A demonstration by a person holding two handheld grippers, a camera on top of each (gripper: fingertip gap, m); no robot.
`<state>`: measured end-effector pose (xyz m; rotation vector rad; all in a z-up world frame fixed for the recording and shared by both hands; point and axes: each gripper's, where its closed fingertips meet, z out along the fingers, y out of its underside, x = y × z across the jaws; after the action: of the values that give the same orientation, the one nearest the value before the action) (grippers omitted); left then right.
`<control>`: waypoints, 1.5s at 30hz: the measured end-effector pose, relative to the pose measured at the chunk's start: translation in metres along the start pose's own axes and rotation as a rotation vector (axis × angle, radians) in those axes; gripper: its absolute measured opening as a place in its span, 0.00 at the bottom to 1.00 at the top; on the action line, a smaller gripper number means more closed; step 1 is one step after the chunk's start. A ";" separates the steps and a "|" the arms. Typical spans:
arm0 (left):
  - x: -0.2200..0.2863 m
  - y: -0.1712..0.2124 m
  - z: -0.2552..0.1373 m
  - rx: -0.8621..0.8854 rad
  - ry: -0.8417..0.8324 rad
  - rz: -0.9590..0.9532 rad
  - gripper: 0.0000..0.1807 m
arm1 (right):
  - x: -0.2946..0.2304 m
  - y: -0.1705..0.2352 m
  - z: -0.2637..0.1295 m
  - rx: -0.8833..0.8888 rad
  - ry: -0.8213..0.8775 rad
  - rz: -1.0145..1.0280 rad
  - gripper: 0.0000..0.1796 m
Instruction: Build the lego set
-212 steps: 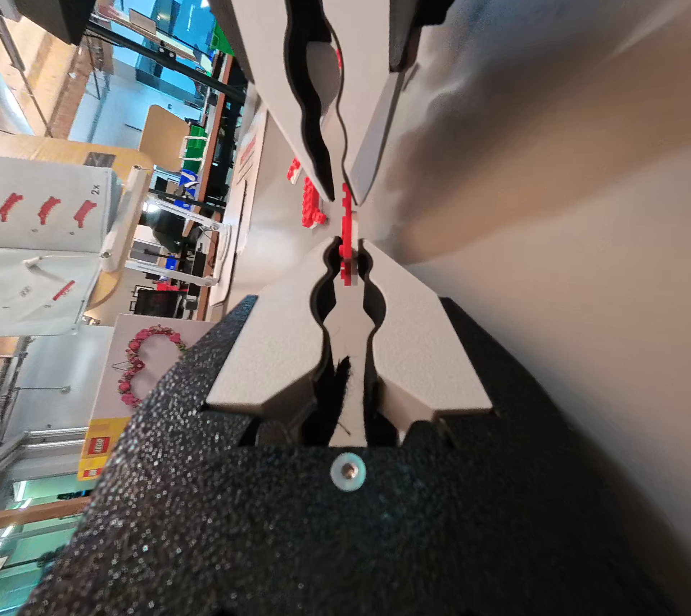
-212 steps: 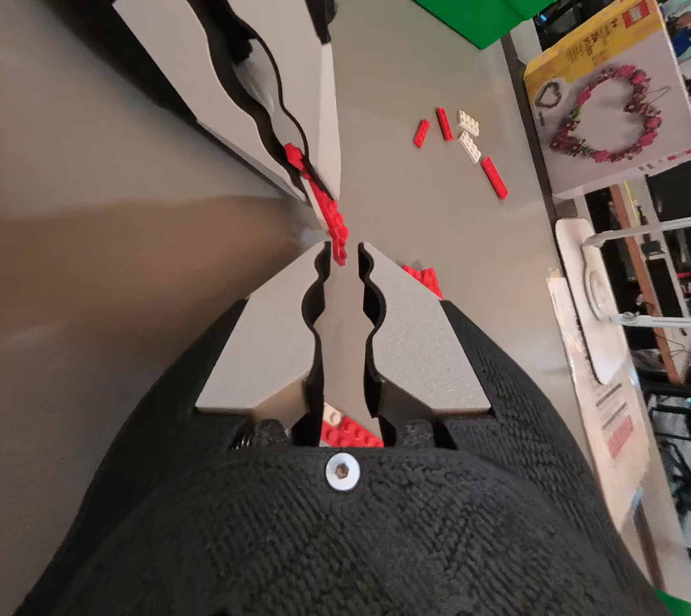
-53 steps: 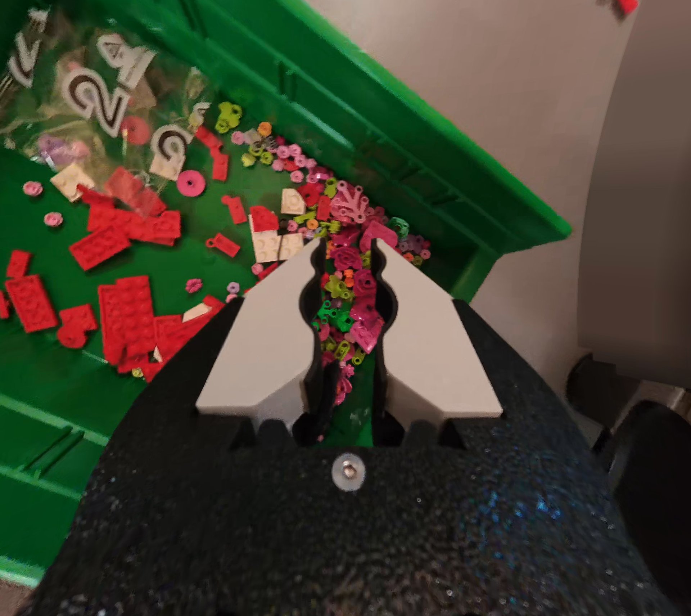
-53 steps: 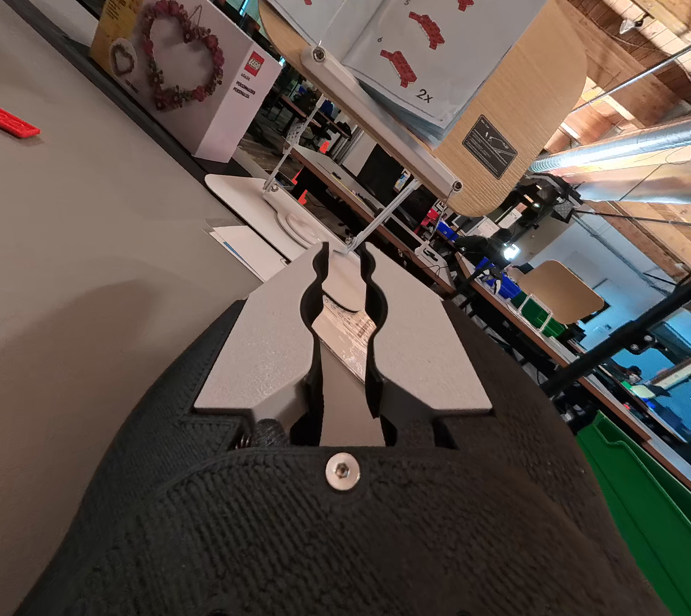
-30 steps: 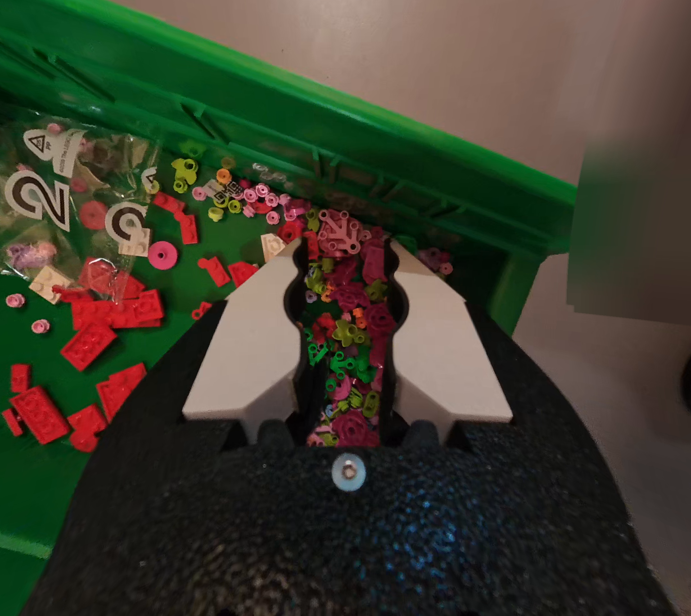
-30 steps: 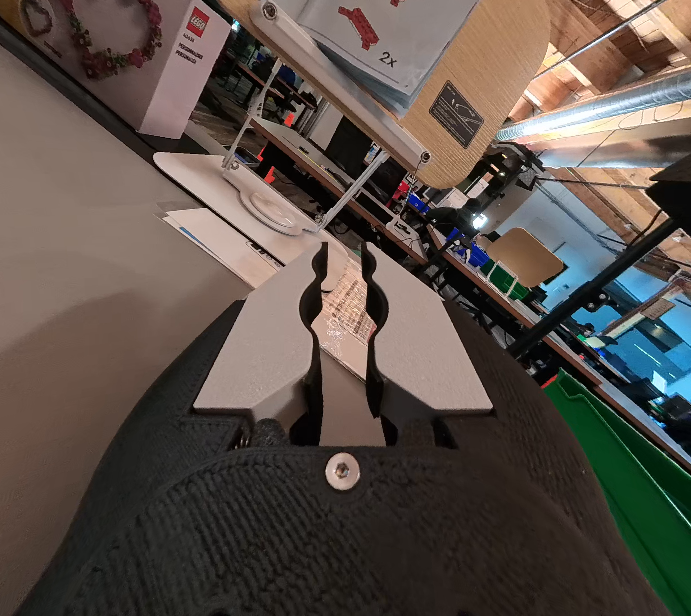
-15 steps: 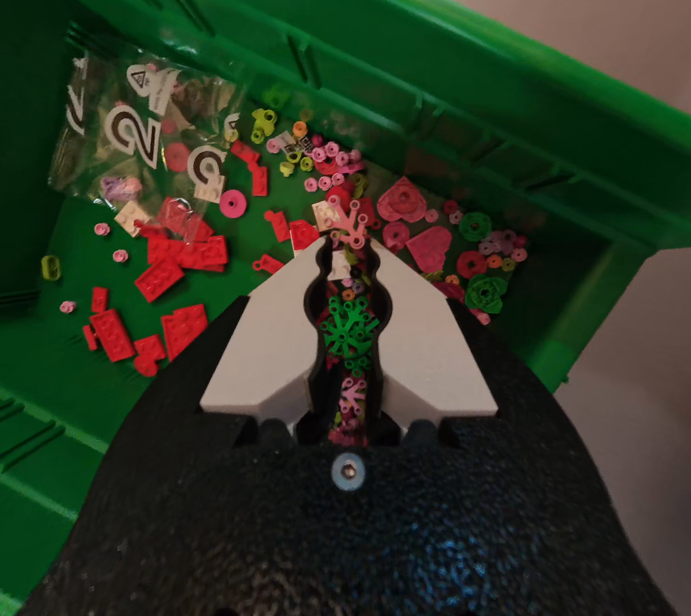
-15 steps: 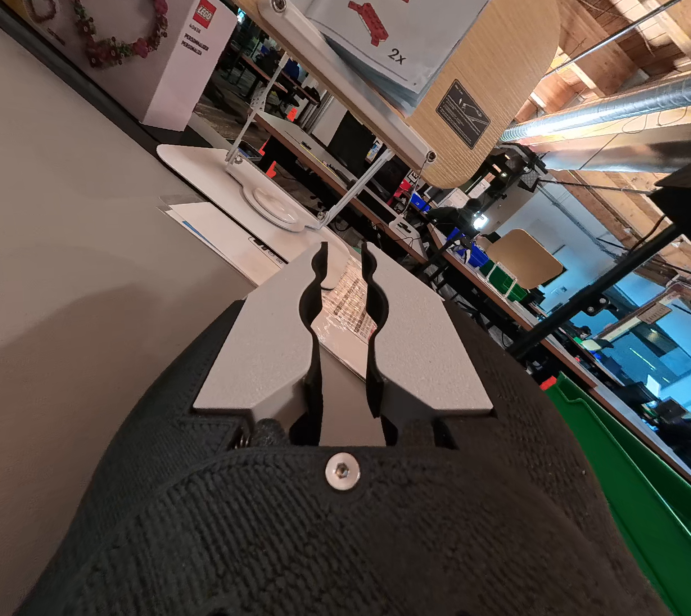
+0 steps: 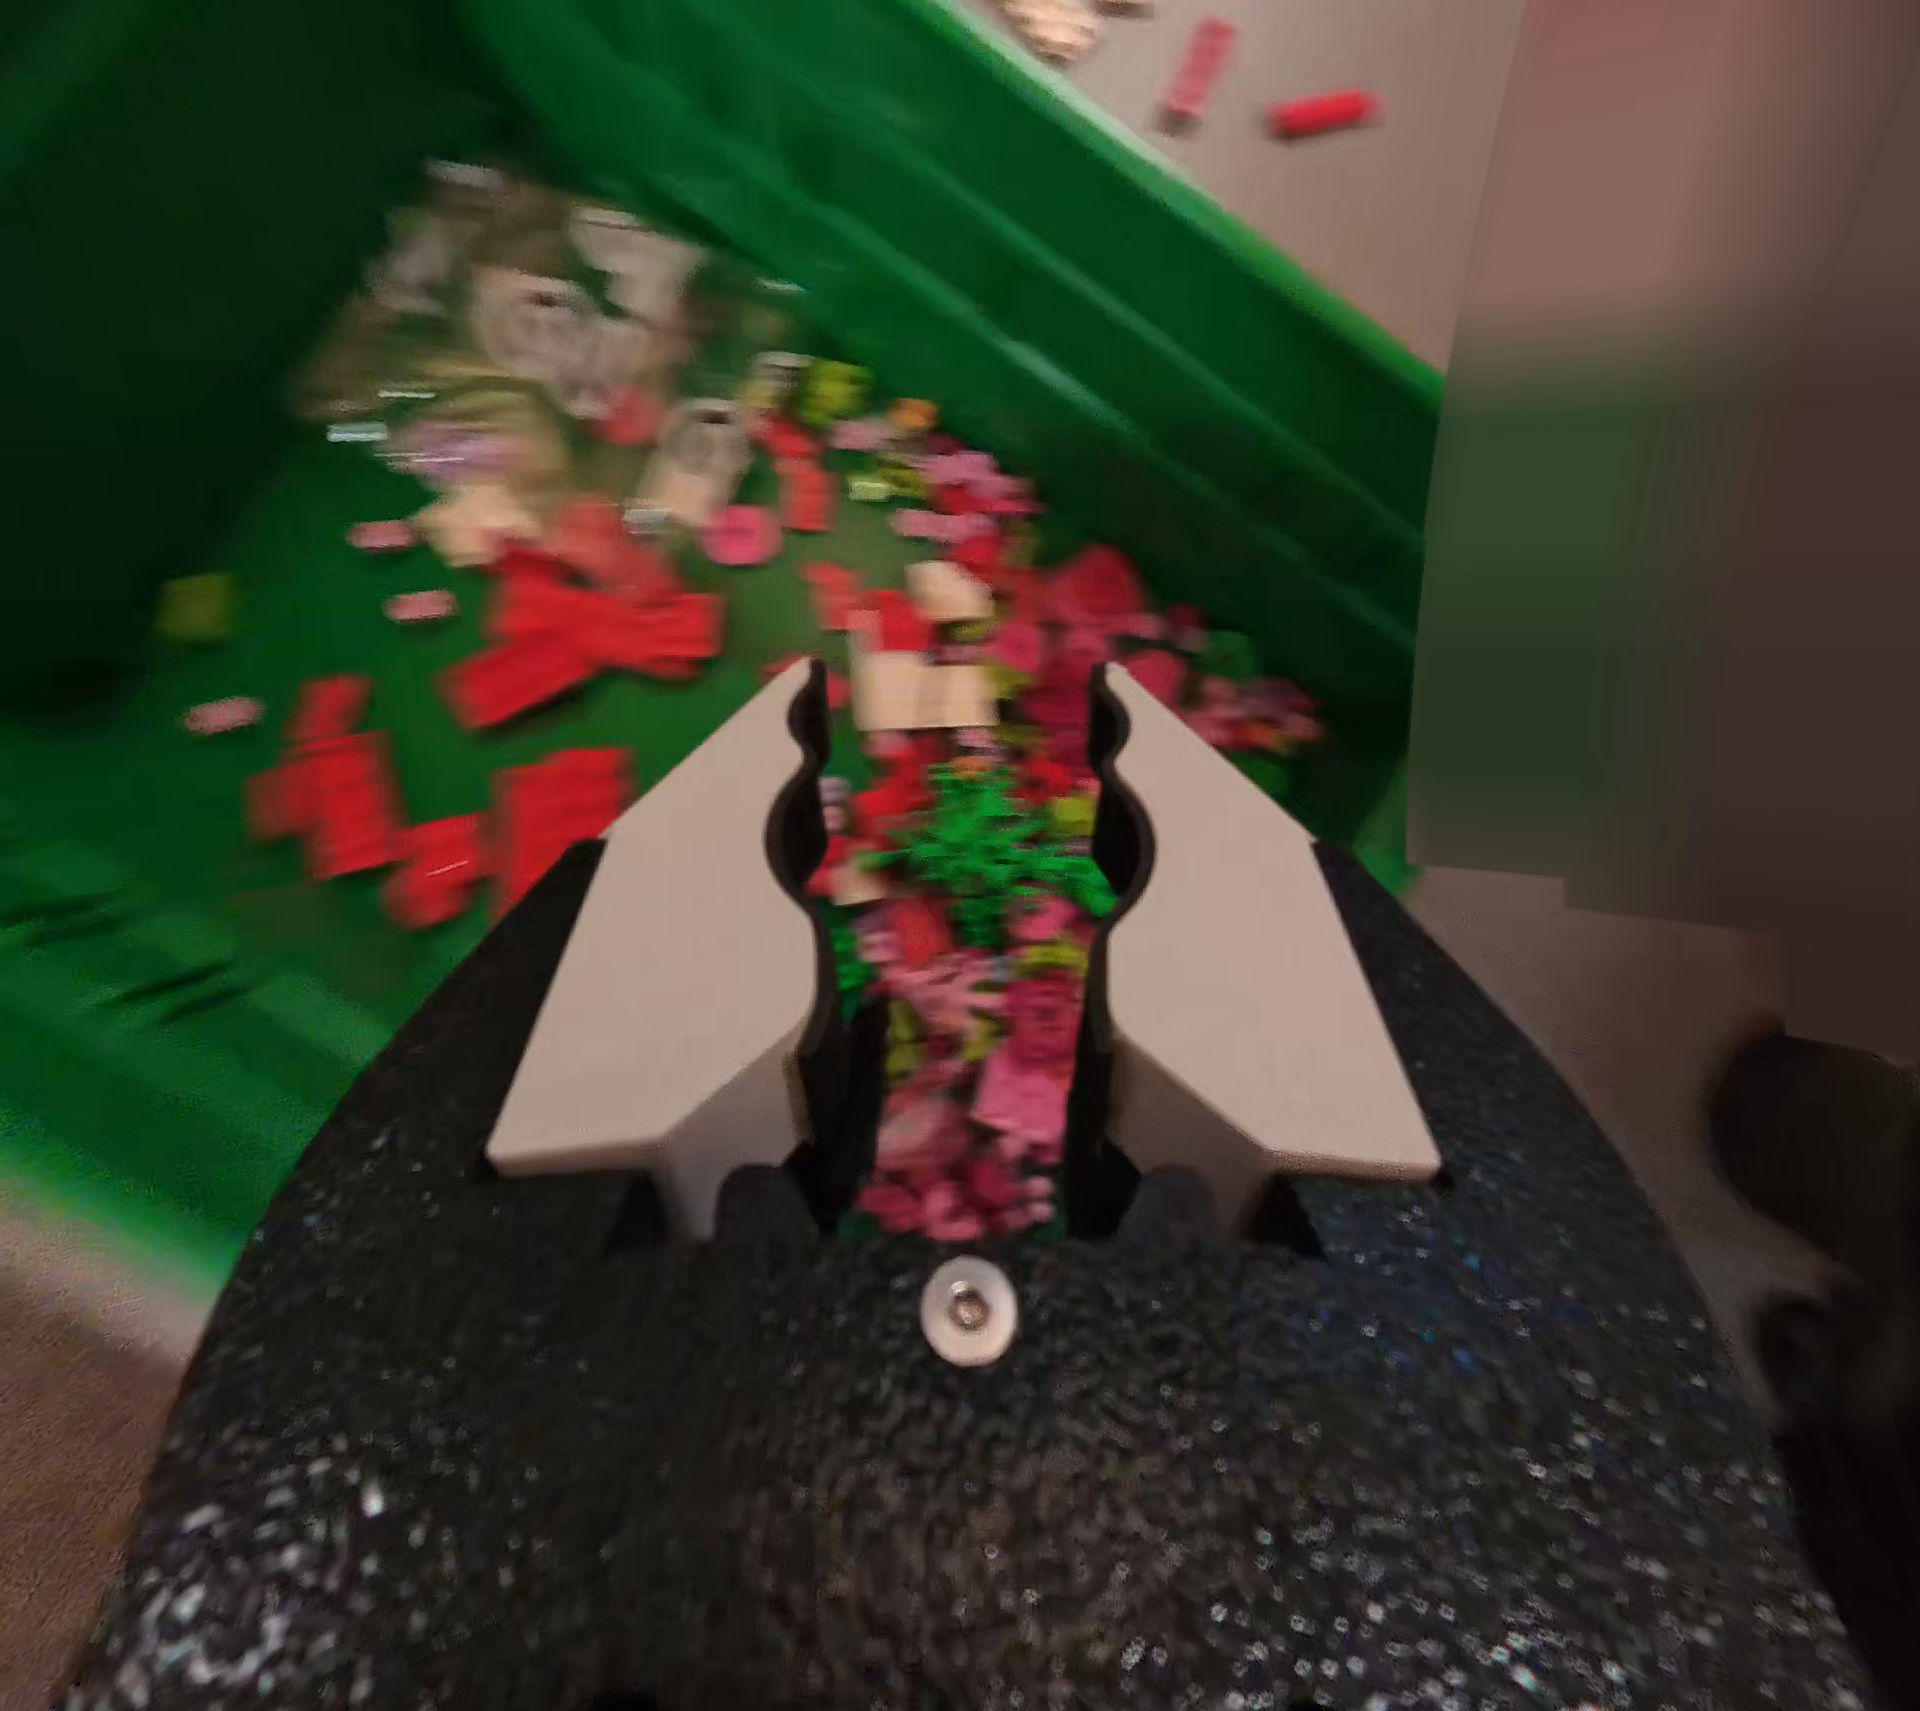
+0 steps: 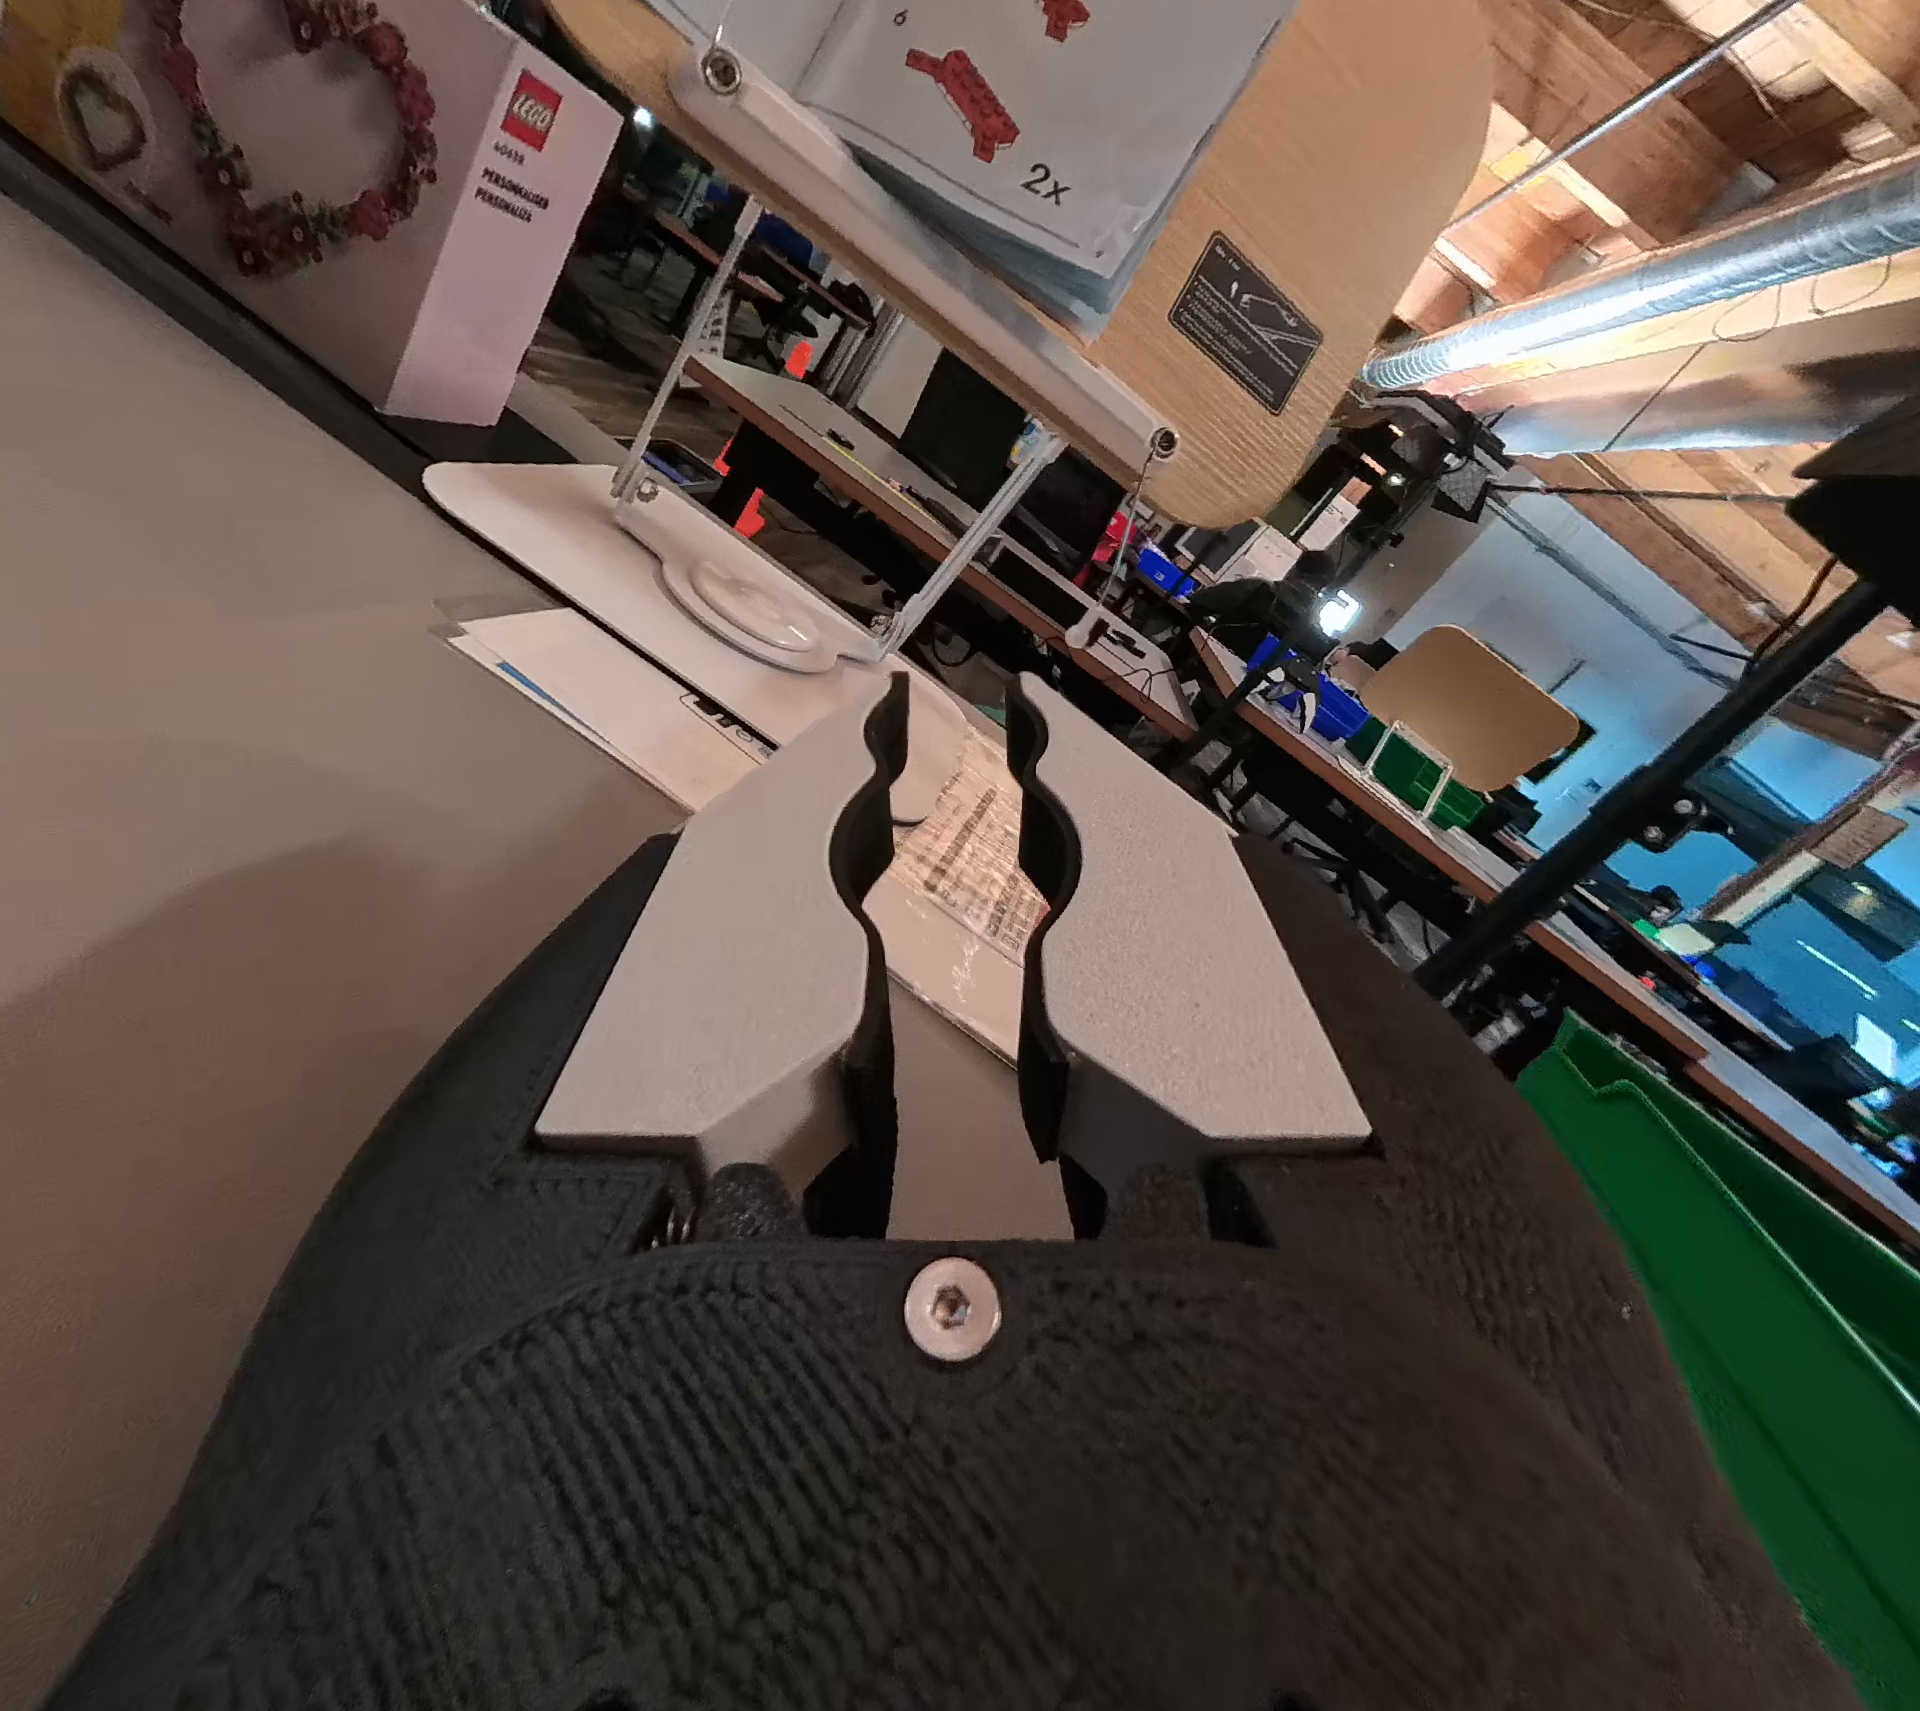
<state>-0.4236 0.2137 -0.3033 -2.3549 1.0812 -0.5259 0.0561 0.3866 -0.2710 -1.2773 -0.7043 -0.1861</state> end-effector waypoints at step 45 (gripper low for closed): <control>-0.067 -0.034 0.067 -0.261 0.001 0.048 0.29 | 0.001 -0.008 -0.003 0.071 -0.021 0.052 0.09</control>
<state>-0.4096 0.3036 -0.3466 -2.5421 1.2706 -0.3883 0.0542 0.3815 -0.2639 -1.2297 -0.6892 -0.1043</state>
